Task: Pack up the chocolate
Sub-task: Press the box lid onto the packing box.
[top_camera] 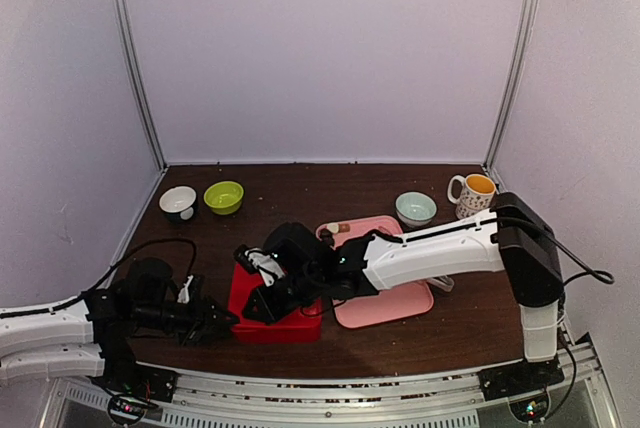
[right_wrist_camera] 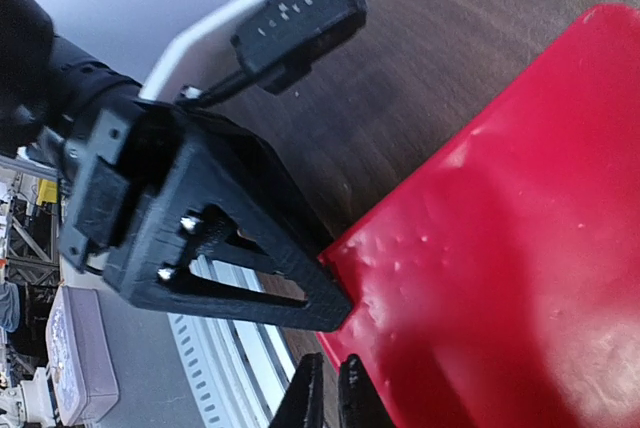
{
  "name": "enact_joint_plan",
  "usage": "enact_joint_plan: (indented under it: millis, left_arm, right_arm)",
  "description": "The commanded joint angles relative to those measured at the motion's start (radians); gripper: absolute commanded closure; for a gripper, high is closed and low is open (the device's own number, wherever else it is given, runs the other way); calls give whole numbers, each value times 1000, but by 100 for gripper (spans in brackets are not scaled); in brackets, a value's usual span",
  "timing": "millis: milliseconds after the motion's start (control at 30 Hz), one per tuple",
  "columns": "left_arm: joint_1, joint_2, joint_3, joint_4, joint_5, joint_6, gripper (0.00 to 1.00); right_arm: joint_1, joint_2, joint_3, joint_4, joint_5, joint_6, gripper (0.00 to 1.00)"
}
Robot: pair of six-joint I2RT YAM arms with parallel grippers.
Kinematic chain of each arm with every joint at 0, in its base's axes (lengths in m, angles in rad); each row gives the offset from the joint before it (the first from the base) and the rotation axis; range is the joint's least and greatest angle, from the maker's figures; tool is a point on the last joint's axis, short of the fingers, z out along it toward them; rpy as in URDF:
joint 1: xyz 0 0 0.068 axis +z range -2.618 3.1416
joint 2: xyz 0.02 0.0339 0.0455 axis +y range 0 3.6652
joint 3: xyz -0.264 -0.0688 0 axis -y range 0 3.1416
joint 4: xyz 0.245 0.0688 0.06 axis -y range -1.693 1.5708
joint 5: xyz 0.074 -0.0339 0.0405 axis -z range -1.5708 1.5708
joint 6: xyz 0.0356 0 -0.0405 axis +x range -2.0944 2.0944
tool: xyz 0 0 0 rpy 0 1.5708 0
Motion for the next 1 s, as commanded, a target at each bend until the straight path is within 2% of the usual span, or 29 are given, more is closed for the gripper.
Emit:
enact_joint_plan:
  millis: [0, 700, 967]
  left_arm:
    - [-5, 61, -54, 17, -4, -9, 61]
    - [-74, 229, -77, 224, -29, -78, 76]
    - [-75, 162, -89, 180, -79, -96, 81]
  right_arm:
    - [11, 51, 42, -3, -12, 44, 99]
    - [16, 88, -47, -97, 41, 70, 100]
    - [16, 47, -115, -43, 63, 92, 100]
